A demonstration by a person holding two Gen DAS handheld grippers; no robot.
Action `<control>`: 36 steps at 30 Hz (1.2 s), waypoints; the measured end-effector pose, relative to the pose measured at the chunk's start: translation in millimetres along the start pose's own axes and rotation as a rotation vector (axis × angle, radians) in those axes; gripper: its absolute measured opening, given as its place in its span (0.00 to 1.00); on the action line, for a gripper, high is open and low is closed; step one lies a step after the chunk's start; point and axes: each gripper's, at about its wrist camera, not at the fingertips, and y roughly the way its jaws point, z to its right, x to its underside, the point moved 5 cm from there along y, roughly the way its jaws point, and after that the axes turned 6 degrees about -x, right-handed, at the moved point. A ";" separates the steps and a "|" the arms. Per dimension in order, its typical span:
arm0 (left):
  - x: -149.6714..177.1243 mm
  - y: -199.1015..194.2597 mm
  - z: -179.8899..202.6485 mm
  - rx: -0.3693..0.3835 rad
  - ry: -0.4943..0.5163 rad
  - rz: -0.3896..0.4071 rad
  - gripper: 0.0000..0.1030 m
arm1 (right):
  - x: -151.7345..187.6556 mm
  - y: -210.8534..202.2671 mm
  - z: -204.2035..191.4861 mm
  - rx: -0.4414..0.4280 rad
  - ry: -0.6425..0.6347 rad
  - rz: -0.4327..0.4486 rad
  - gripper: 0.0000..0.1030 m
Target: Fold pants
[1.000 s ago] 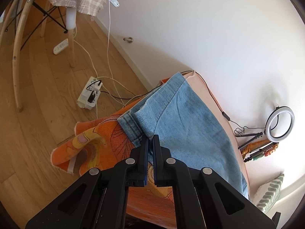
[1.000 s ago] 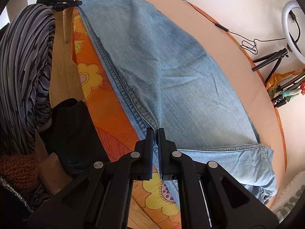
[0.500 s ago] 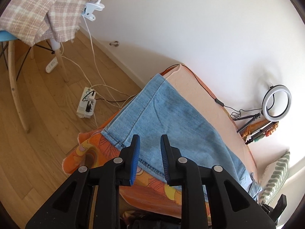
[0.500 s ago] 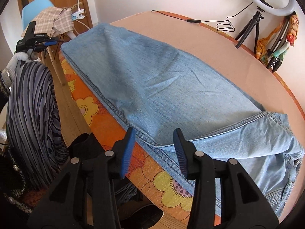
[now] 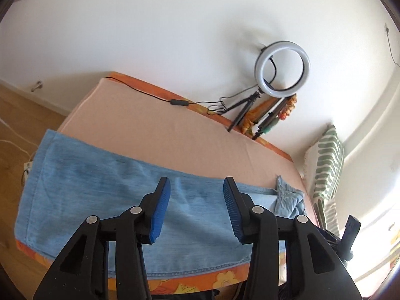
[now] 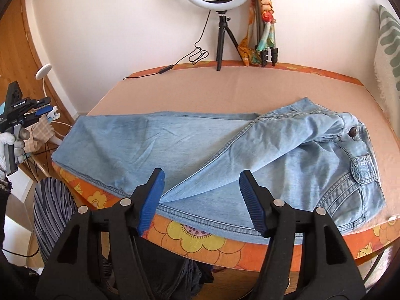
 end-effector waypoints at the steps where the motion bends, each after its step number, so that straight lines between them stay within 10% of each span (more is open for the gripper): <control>1: -4.3 9.5 17.4 0.024 0.028 -0.018 0.46 | -1.0 -3.4 8.9 0.011 0.019 0.007 0.64; 21: 47.7 230.7 297.8 0.365 0.288 -0.478 0.58 | -3.9 -63.4 189.4 0.260 0.351 0.146 0.65; 36: 112.0 367.8 309.5 0.301 0.127 -0.704 0.58 | 57.9 -100.8 291.7 0.315 0.665 0.135 0.65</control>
